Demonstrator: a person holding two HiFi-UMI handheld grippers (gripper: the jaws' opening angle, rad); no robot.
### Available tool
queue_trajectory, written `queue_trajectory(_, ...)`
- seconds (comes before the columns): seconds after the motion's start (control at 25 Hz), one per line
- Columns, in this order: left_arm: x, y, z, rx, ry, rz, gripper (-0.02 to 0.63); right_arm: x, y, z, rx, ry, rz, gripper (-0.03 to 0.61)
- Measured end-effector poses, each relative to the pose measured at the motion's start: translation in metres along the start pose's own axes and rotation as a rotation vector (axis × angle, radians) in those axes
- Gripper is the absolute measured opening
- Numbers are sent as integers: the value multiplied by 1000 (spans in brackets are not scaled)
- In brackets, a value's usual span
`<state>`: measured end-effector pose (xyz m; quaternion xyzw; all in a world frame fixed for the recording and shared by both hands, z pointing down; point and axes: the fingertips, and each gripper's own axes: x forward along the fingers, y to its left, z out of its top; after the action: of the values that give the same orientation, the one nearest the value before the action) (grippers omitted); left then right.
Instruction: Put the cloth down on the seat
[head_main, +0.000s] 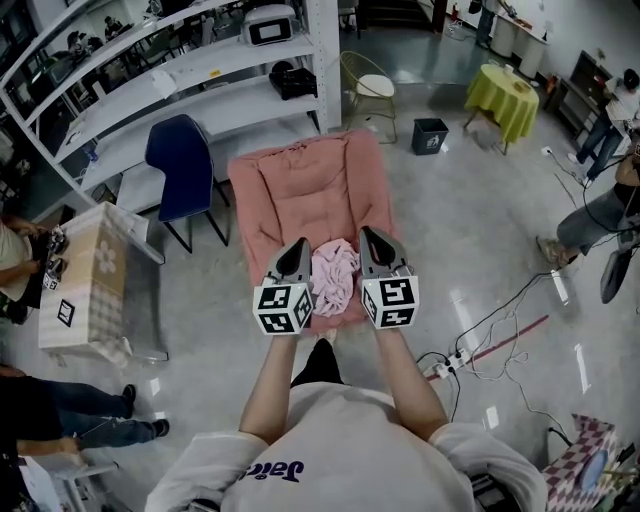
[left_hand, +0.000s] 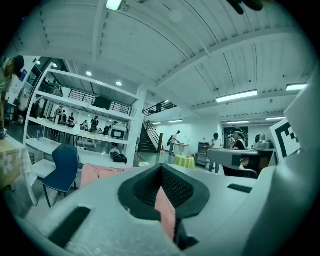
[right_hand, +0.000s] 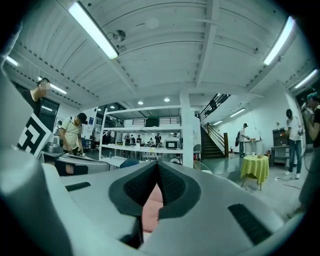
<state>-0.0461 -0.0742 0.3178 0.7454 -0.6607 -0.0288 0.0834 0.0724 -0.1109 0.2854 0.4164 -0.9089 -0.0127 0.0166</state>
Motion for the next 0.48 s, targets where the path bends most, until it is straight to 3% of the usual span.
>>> queue_trajectory(0.48,-14,3,12,2,-46,18,15,-6,7,6,-10,-1,7,14)
